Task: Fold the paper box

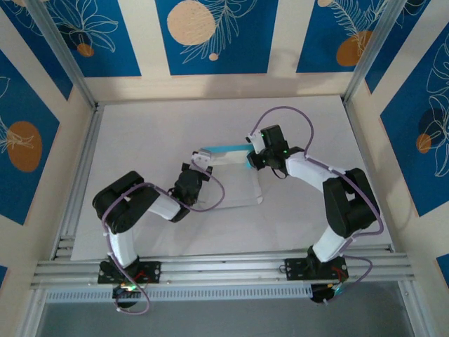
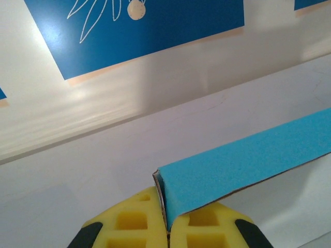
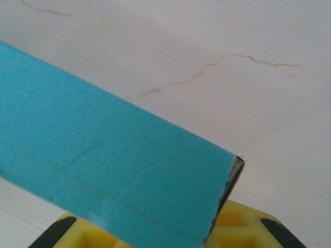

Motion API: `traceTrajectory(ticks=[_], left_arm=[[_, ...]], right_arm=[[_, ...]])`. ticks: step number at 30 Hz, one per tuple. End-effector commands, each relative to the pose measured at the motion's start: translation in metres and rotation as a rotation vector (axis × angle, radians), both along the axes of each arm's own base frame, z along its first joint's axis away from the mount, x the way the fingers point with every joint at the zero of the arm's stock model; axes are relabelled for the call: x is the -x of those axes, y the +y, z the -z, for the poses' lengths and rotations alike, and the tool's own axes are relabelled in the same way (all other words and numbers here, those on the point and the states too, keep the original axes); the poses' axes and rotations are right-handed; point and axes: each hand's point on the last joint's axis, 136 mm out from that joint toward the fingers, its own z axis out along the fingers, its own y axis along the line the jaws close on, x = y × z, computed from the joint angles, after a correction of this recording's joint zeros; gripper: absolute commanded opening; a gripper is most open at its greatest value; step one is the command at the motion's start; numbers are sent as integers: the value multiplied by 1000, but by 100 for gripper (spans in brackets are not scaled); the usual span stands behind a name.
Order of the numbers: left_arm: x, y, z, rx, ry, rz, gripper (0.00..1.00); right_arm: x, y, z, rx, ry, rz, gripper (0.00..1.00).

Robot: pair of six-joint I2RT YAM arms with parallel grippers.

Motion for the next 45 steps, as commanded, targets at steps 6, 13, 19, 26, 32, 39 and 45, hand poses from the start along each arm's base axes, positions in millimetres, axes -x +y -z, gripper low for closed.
traceTrajectory(ticks=[6,13,19,26,32,39,45], left_arm=[[8,-15,5,-7,6,81,0],[8,-12,6,-4,20,63,0],[12,-9,1,17,35,69,0],[21,2,-2,11,42,57,0],[21,2,-2,6,41,58,0],[24,2,-6,30,39,53,0],[28,0,-3,21,36,47,0]], right_arm=[[-2,26,2,-35,31,-40,15],[2,31,0,-70,44,3,11],[16,28,1,-44,-3,76,10],[34,27,-3,-52,-73,97,9],[37,25,-3,-53,-95,93,10],[27,8,0,31,-85,257,12],[20,0,1,134,-133,323,8]])
